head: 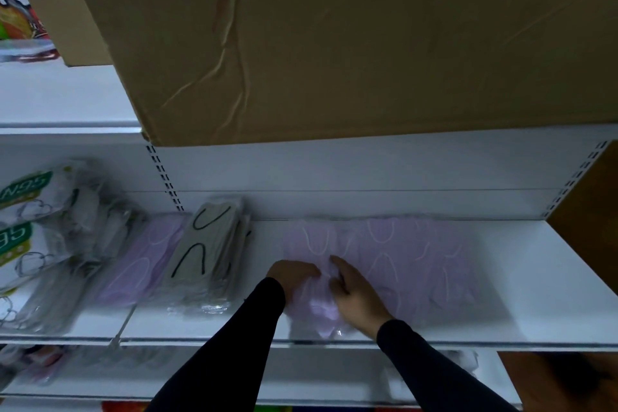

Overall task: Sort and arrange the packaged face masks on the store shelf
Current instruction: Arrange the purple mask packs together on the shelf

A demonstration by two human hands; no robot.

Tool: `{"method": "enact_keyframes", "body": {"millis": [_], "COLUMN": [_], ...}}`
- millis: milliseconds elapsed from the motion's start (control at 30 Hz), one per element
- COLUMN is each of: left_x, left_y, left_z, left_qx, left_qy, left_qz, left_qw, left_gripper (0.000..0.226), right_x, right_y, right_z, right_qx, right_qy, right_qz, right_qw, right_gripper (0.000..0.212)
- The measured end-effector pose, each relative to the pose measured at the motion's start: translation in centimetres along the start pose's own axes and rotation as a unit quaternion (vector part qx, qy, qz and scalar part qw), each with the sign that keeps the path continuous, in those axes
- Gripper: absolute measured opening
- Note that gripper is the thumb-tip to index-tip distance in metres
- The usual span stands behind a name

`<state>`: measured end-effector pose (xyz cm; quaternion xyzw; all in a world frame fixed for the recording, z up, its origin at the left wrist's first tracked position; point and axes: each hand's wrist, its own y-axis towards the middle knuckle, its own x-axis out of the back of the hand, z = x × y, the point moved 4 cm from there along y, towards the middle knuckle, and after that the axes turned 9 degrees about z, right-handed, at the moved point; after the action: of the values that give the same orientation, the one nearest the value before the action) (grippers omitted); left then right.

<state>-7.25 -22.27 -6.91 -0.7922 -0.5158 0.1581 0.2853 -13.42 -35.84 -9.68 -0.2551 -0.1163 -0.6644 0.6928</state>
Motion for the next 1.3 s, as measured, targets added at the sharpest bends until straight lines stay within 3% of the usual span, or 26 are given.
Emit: {"method": "enact_keyframes", "body": {"millis": [233,333,433,467,533,600,733,833,967,1067,1233,1300], "left_x": [-0.5,0.7,2.1,2.5,3.5,4.7,8.8,13.8,21.2,26.8,30.8,31.1], "left_y": [-0.4,-0.4,-1.7,-2.5,-4.1,-5.6,-7.8,-8.5,-9.7,-9.5,-7.1,-5.7], "left_z": [-0.5,-0.5,-1.9,-2.7,-3.9,-4.8,-4.7,-4.1,-3.1,-2.7,-3.0,-2.4], "left_qx": [-0.04,-0.08,-0.113,-0.121,-0.128,-0.136,-0.161,-0.173,-0.17,-0.151,-0.088,-0.073], "left_qy": [0.039,0.032,-0.032,-0.054,-0.102,-0.115,-0.137,-0.157,-0.047,0.062,0.307,0.374], "left_qz": [-0.019,-0.034,-0.007,0.005,0.026,0.039,0.009,-0.048,-0.142,-0.224,-0.266,-0.271], "left_qw": [0.998,0.996,0.993,0.991,0.986,0.983,0.977,0.971,0.974,0.961,0.91,0.884], "left_gripper": [0.053,0.065,0.051,0.041,0.027,0.02,0.019,0.022,0.015,0.037,0.051,0.047], "right_x": [0.3,1.0,2.2,2.4,1.8,-0.1,-4.1,-7.1,-11.5,-15.2,-20.9,-21.9], "right_y": [-0.1,-0.2,-0.1,0.1,1.2,2.9,4.6,5.4,6.9,8.4,13.0,13.5], "right_z": [-0.2,-0.4,0.5,1.2,3.2,5.7,11.7,15.5,19.9,21.9,23.0,23.9], "right_qx": [0.018,0.03,-0.007,-0.02,-0.033,-0.035,-0.033,-0.026,0.005,0.019,0.0,-0.017], "right_qy": [0.022,0.018,0.115,0.16,0.279,0.373,0.328,0.272,0.232,0.213,0.203,0.201], "right_qz": [-0.011,-0.091,-0.169,-0.165,-0.071,0.035,0.093,0.093,0.109,0.095,0.09,0.079], "right_qw": [1.0,0.995,0.979,0.973,0.957,0.926,0.94,0.957,0.967,0.972,0.975,0.976], "right_gripper": [0.051,0.051,0.048,0.044,0.039,0.052,0.06,0.036,0.024,0.017,0.046,0.038]}}
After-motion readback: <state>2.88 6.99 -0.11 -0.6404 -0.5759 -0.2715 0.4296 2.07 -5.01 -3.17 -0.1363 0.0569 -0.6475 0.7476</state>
